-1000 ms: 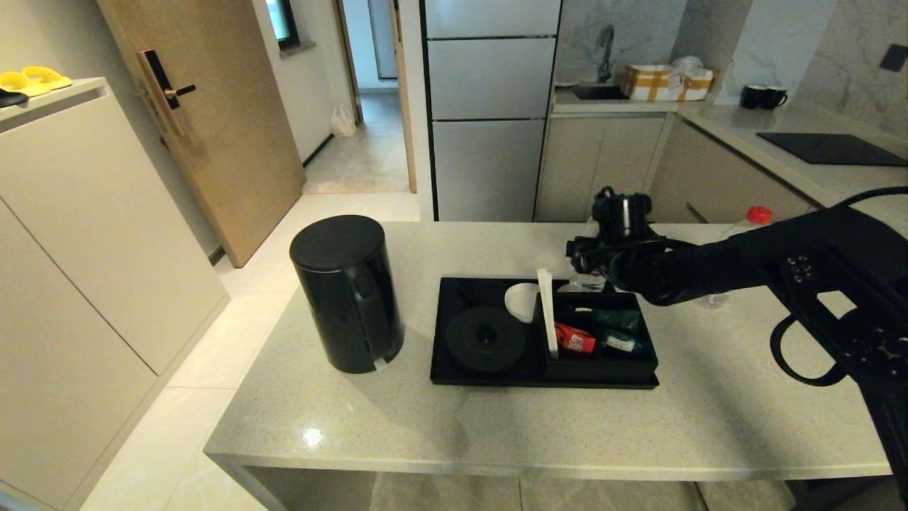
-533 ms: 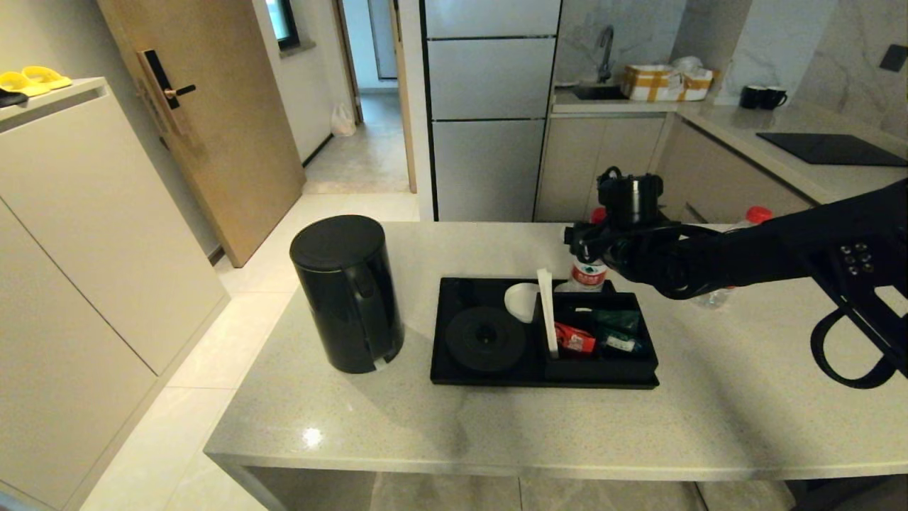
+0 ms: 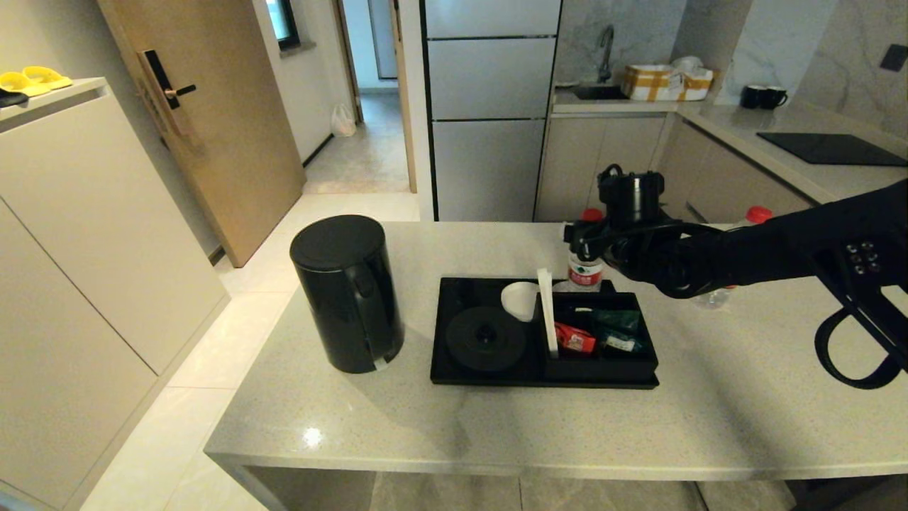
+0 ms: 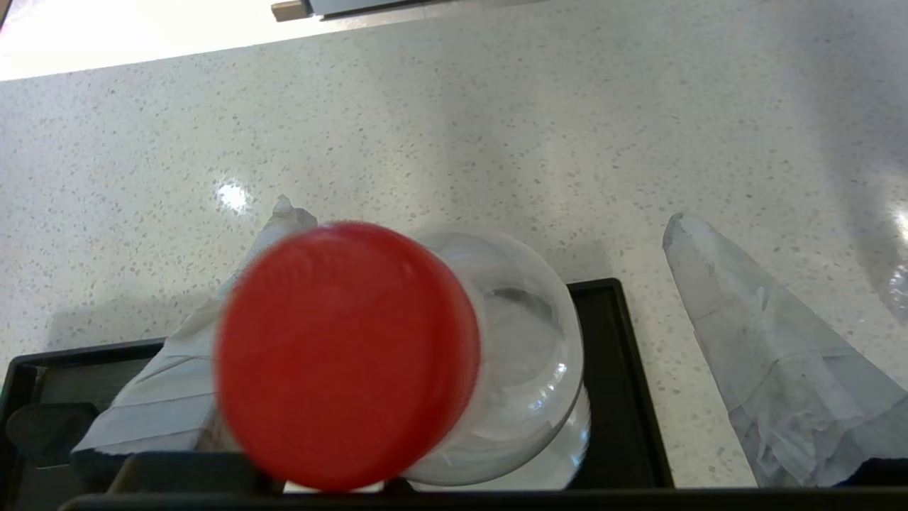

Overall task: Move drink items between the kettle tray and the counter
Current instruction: Return the bottled water to its original position

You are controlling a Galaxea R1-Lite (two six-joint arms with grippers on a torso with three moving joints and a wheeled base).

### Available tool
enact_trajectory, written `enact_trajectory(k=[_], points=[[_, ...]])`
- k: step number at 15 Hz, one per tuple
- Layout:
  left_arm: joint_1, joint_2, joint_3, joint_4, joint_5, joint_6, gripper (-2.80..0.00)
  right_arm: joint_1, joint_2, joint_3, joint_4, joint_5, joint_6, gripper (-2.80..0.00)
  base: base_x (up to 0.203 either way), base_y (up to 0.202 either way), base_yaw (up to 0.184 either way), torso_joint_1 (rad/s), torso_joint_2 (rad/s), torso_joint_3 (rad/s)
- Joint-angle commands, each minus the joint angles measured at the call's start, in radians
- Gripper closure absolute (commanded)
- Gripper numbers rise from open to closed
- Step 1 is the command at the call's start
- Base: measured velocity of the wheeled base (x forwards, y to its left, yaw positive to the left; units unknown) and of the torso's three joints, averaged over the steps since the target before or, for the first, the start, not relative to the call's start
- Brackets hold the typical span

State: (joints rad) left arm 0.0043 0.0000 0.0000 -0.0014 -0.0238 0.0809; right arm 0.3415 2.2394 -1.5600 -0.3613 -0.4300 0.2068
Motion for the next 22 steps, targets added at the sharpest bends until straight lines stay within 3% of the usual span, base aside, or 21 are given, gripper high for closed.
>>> enact_trajectory(k=[1,18,19,20,22], points=[[0.0,0.0,0.001,0.0,0.001,0.0,0.0,0.001,0.012,-0.002,-0.002,-0.004,0.0,-2.8,0.0,0.0,0.0,0.0,0.0,0.0],[0.0,0.0,0.0,0.0,0.001,0.0,0.0,-0.016,0.118,-0.066,-0.001,-0.006,-0.003,-2.8,0.0,0.0,0.0,0.0,0.0,0.0],[0.0,0.0,0.0,0.0,-0.001,0.0,0.0,-0.016,0.12,-0.071,0.001,-0.006,-0.001,-1.02,0.0,0.0,0.0,0.0,0.0,0.0],[0.0,0.0,0.0,0.0,0.001,0.0,0.0,-0.018,0.122,-0.077,0.002,-0.006,-0.001,0.0,0.0,0.0,0.0,0.0,0.0,0.0],[0.0,0.0,0.0,0.0,0.001,0.0,0.0,-0.019,0.123,-0.078,0.002,-0.007,-0.001,0.0,0.0,0.0,0.0,0.0,0.0,0.0]])
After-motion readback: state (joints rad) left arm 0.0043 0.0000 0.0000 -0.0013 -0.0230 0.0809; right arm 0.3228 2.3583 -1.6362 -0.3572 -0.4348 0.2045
